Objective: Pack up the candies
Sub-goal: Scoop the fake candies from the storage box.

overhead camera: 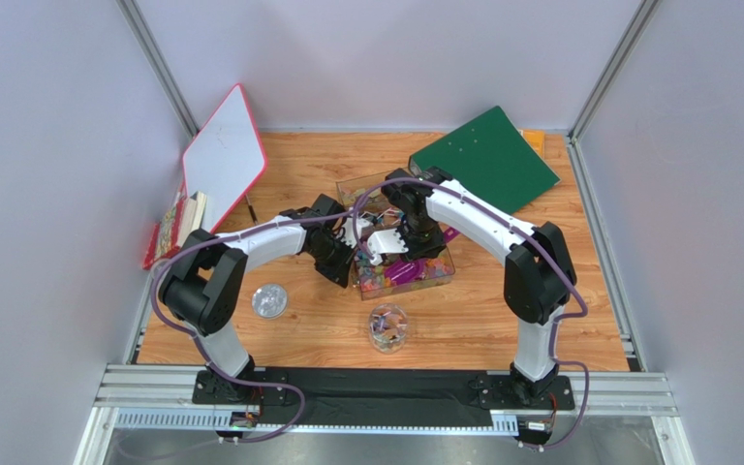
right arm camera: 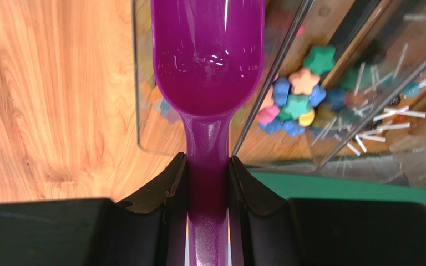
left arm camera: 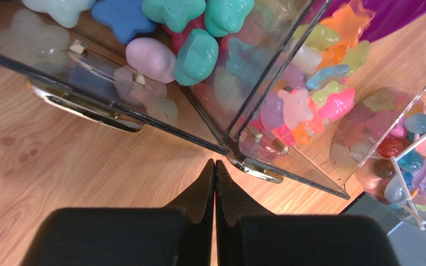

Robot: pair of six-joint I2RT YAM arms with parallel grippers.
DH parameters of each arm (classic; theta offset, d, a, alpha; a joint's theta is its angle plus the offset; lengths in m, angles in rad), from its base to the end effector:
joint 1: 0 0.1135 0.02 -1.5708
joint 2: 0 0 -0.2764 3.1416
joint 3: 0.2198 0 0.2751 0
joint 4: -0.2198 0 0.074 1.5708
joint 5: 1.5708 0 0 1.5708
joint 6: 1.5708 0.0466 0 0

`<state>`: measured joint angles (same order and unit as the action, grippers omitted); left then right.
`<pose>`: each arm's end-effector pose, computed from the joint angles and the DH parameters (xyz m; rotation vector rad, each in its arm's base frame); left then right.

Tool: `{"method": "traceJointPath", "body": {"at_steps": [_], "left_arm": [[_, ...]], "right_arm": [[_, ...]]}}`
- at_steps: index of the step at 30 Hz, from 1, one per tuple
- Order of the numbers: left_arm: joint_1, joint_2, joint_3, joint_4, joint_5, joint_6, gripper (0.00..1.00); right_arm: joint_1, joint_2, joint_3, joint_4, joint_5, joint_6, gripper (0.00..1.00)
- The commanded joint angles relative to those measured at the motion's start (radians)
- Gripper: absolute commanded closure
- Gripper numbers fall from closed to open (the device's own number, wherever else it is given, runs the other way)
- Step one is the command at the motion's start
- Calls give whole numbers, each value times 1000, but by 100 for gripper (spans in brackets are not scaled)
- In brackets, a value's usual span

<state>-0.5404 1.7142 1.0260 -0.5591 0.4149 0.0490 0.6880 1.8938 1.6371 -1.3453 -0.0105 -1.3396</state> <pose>0.2836 -0.1921 0.1523 0.9212 2.6980 -0.6948 0.2924 0.2410 0.2449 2.6442 -1.6471 -0.0310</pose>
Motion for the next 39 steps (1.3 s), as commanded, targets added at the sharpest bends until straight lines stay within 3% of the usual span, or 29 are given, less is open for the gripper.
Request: {"method": "traceJointPath", "body": {"at_steps": [1,9,21,28,39], "left_arm": [[2,12,43,8,50,-14,100],[3,27,49,5,58,-17,100],[3,18,52,-10,39,-14,100],[3,25,60,-25,22,-5,100],[3,47,118,-76,-19,23,100]], "right_arm": [[18,80,75,-242,-49,59,100],[27,134,118,-215,-118,138,100],[-13,208,107,-175,-339,315,100],[-67,153,60,-55,-496,479,100],[-70,-4,-166,175,-510,611,100]]}}
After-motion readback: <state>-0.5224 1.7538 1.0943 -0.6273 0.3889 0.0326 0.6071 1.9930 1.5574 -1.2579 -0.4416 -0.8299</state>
